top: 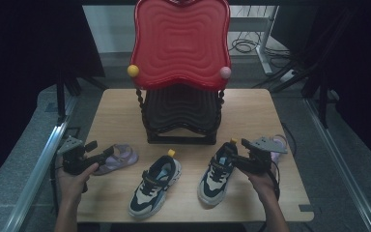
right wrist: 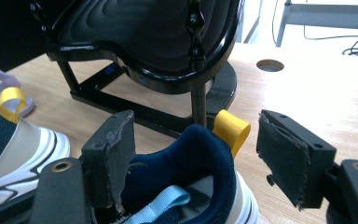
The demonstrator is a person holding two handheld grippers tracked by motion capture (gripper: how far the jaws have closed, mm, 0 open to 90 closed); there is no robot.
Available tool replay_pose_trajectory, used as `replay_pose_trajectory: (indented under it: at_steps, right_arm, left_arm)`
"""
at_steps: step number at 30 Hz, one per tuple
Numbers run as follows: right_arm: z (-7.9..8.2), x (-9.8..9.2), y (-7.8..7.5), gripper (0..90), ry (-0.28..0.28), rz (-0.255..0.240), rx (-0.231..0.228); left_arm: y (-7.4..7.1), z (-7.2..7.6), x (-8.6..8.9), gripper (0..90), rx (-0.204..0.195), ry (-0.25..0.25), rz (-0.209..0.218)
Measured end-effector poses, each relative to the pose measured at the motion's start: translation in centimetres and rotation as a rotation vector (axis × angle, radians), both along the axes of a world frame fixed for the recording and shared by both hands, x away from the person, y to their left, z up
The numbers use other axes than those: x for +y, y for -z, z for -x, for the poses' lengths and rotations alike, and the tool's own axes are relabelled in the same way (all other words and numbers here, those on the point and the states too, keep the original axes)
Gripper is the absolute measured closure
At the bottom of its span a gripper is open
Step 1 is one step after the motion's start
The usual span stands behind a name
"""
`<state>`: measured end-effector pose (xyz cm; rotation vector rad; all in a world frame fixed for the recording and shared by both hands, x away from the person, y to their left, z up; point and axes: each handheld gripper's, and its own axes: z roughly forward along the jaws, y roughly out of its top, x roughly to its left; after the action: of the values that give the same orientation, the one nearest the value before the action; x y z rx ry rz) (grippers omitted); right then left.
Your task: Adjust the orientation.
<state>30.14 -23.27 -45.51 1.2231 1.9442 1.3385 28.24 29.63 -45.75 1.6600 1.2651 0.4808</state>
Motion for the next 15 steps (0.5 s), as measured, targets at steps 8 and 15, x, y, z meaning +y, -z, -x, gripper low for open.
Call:
replay_pose_trajectory:
  at_steps: [8,15]
  right_arm:
    - [0.5,-1.1,-0.3,31.7,0.002,-0.059,-0.025]
    - [0.5,-2.2,-0.5,33.6,0.012,-0.1,-0.032]
  left_arm:
    - [-0.1,0.1,-0.1,26.7,0.016,0.05,0.05]
    - [-0.1,0.1,-0.4,29.8,0.012,0.048,0.075]
